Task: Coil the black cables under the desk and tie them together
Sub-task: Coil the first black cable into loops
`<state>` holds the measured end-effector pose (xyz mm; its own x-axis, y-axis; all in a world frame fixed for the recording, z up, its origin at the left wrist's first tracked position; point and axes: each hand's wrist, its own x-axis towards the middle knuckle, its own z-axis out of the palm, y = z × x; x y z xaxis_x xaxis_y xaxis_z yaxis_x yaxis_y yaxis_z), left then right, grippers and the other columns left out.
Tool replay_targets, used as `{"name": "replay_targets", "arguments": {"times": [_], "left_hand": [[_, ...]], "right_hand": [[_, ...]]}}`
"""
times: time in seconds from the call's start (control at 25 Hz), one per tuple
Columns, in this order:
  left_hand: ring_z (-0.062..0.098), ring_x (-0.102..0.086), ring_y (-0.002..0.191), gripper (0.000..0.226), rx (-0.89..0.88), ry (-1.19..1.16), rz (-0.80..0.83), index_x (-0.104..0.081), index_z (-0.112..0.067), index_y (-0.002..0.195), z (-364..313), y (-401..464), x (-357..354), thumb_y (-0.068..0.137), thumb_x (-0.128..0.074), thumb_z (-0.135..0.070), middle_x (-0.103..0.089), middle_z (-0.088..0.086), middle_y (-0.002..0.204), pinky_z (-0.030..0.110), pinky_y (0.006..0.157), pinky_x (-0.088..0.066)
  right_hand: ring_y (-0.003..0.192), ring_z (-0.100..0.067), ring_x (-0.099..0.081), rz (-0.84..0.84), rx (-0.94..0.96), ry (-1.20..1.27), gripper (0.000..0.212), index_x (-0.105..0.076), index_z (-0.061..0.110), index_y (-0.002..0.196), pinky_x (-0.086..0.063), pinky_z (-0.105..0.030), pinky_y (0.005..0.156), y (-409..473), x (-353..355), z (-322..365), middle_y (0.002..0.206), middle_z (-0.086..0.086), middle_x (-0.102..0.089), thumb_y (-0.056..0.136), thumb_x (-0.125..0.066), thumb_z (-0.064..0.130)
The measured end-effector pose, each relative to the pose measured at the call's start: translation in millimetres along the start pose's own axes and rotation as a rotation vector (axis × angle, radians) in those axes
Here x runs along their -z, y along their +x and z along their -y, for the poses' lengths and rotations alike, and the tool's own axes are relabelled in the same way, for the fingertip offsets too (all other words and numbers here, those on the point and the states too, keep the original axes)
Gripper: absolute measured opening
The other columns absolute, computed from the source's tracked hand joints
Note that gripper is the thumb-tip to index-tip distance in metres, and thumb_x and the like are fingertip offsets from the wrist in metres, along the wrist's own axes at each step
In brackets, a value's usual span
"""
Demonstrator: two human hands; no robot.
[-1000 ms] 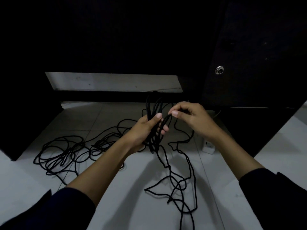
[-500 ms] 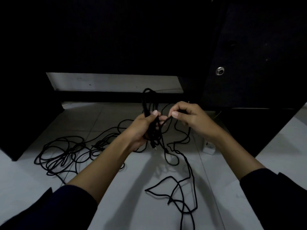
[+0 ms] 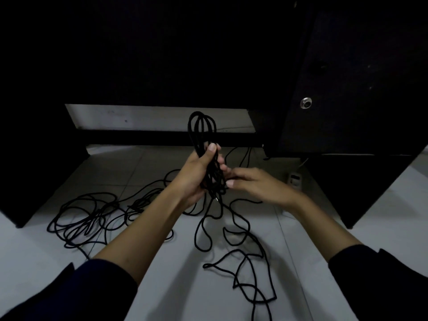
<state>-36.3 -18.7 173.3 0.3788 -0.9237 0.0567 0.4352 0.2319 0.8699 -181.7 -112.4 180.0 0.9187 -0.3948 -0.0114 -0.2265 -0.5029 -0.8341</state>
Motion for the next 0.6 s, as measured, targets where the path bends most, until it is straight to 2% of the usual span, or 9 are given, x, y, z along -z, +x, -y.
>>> {"name": "replay_targets", "arguments": {"times": [0.08,0.24,0.36,0.44,0.52,0.6], "left_hand": [[0.010,-0.057,0.060,0.017,-0.007,-0.015,0.004,-0.054,-0.013,0.095,-2.3,-0.9,-0.2,0.101,-0.043,-0.024,-0.054,-0.002,0.069,0.028,0.072,-0.056],[0.013,-0.063,0.066,0.016,0.025,-0.009,0.043,-0.055,-0.012,0.097,-2.7,-3.1,-0.6,0.100,-0.045,-0.024,-0.058,0.000,0.071,0.031,0.074,-0.057],[0.014,-0.067,0.071,0.018,0.035,0.015,0.033,-0.057,-0.014,0.100,-0.7,-3.5,-4.4,0.101,-0.044,-0.027,-0.063,0.000,0.073,0.033,0.077,-0.058],[0.013,-0.065,0.068,0.021,0.037,0.000,0.046,-0.057,-0.013,0.107,-1.9,-3.7,-7.2,0.101,-0.043,-0.027,-0.060,-0.001,0.071,0.033,0.078,-0.058],[0.011,-0.058,0.062,0.022,0.048,-0.010,0.071,-0.056,-0.011,0.107,-1.6,-4.0,-9.9,0.101,-0.042,-0.026,-0.052,-0.002,0.067,0.029,0.070,-0.057],[0.009,-0.049,0.056,0.019,0.030,0.011,0.062,-0.054,-0.011,0.097,-0.1,-2.6,-11.1,0.101,-0.042,-0.026,-0.045,-0.004,0.061,0.025,0.062,-0.052]], "right_hand": [[0.121,-0.010,-0.056,-0.009,-0.004,0.135,0.028,-0.063,0.008,0.122,-0.041,-0.024,0.102,1.4,-5.6,-3.9,0.126,-0.002,-0.063,0.097,-0.052,0.008],[0.113,-0.007,-0.061,0.050,0.027,0.243,0.025,-0.058,0.008,0.120,-0.046,-0.017,0.096,-3.7,-19.3,-13.2,0.117,-0.004,-0.066,0.096,-0.052,0.004],[0.099,0.001,-0.063,-0.051,0.077,0.275,0.020,-0.061,0.010,0.109,-0.050,-0.019,0.091,-3.3,-21.2,-12.8,0.105,0.000,-0.066,0.095,-0.051,0.001],[0.102,-0.007,-0.063,-0.141,0.076,0.282,0.020,-0.061,0.004,0.113,-0.052,-0.027,0.094,-0.5,-18.6,-15.7,0.109,-0.008,-0.067,0.095,-0.052,0.003],[0.103,-0.014,-0.062,-0.182,0.071,0.225,0.015,-0.062,0.008,0.108,-0.051,-0.035,0.094,1.0,-18.8,-17.7,0.107,-0.008,-0.066,0.096,-0.054,0.006],[0.089,-0.011,-0.058,-0.196,0.080,0.185,0.009,-0.061,0.015,0.095,-0.051,-0.034,0.085,0.8,-22.3,-17.1,0.093,-0.003,-0.062,0.095,-0.055,0.008]]}}
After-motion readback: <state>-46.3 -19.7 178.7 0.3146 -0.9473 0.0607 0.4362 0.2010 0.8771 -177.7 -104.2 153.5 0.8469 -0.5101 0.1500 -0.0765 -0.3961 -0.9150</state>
